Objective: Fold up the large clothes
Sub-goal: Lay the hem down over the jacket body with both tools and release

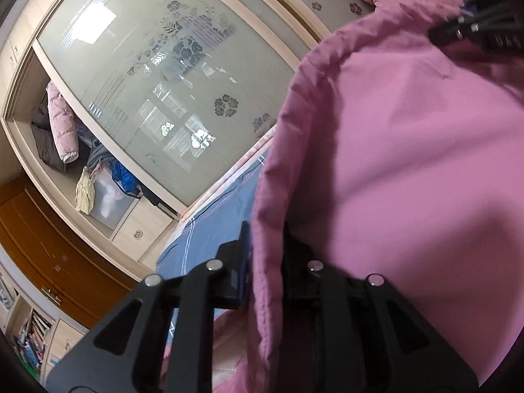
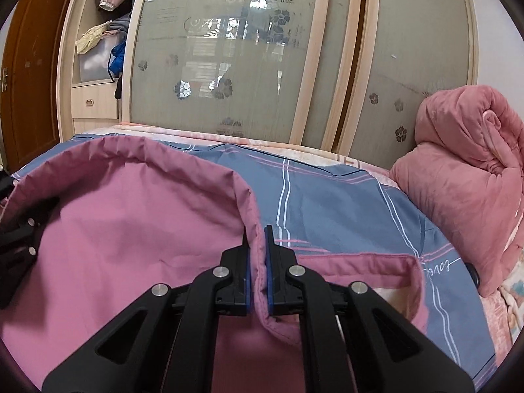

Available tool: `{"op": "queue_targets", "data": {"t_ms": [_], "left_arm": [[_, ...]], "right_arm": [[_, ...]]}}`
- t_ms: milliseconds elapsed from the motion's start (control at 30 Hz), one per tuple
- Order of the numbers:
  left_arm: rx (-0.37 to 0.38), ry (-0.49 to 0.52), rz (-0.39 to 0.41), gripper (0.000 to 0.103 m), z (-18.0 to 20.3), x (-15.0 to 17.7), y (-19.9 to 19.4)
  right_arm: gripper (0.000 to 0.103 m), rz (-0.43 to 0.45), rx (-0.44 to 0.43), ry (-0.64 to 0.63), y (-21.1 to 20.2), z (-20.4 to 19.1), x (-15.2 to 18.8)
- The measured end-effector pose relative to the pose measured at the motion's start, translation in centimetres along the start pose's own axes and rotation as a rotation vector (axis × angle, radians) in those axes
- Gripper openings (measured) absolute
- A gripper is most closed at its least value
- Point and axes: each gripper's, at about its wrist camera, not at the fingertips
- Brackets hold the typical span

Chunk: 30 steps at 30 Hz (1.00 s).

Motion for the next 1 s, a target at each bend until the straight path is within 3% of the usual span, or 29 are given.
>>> {"op": "queue_targets", "data": {"t_ms": [100, 133, 167, 233, 367, 400, 433, 500, 600, 633, 700, 733, 767, 800, 933, 1000], "left_arm": [[-0.01, -0.001, 0.009, 0.019, -0.6, 0.2, 0.3], [-0.013, 0.002, 0.01, 0.019, -0.8, 0.5, 0.7], [-0.018, 0.006, 0.011, 0.019, -0.8, 0.3, 0.8], [-0.024, 0.012, 0.01, 0.019, -0.6, 0.4, 0.7], [-0.014, -0.001, 0.005, 0.019, -0.7, 0.6, 0.7], [-0.016, -0.001, 0.005, 0.019, -0.6, 0.7, 0.7], [-0.02, 0.001, 0.007, 0.019, -0.6, 0.7, 0.6], [-0.023, 0.006, 0.007, 0.019, -0.3, 0.6, 0.5], [-0.022, 0.006, 0.0, 0.022, -0.4, 0.5, 0.7], [-0.026, 0.004, -0.003, 0.029, -0.3, 0.5, 0.6], [-0.063, -0.016, -0.003, 0.055, -0.8, 0.4, 0.5], [-0.096, -0.03, 0.003, 0.083, -1.2, 0.2, 0.4], [-0.143, -0.047, 0.013, 0.101, -1.8, 0.1, 0.3], [-0.185, -0.069, 0.037, 0.101, -2.6, -0.2, -0.1], [-0.212, -0.042, 0.065, 0.101, -4.1, -1.4, -0.6], [-0.187, -0.051, 0.11, 0.101, -5.3, -2.5, -1.8]], "right_arm": [[0.008, -0.013, 0.001, -0.003, 0.5, -0.1, 0.6], [0.018, -0.019, 0.004, -0.005, 0.6, -0.2, 0.7], [0.048, -0.018, 0.012, -0.011, 0.6, -0.4, 0.6], [0.092, 0.049, 0.069, -0.014, -0.7, -0.4, 0.1], [0.101, 0.326, 0.086, 0.138, -6.9, 1.9, -1.3], [0.102, 0.374, 0.066, 0.228, -8.8, 2.9, -1.4], [0.102, 0.368, 0.029, 0.274, -9.4, 3.4, -1.5], [0.102, 0.223, -0.022, 0.28, -8.5, 3.0, -1.2], [0.102, -0.027, -0.036, 0.191, -4.6, 1.0, 0.6], [0.102, -0.099, -0.034, 0.173, -2.8, 0.5, 1.7], [0.102, -0.179, -0.036, 0.197, -0.1, 0.6, 3.9], [0.102, -0.208, -0.057, 0.221, 1.0, 0.8, 4.8], [0.102, -0.225, -0.078, 0.23, 1.7, 0.9, 5.4], [0.102, -0.226, -0.077, 0.227, 2.1, 0.7, 5.7], [0.102, -0.211, -0.05, 0.181, 2.0, -0.6, 6.0], [0.102, -0.21, -0.064, 0.196, 2.1, -0.4, 6.3]]}}
Point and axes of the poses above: each gripper's, at about its wrist camera, not at the fingertips, and y roughly the way its jaws point, z to its right, x to its underside, and after that the axes turned 1 degree about z, right-handed
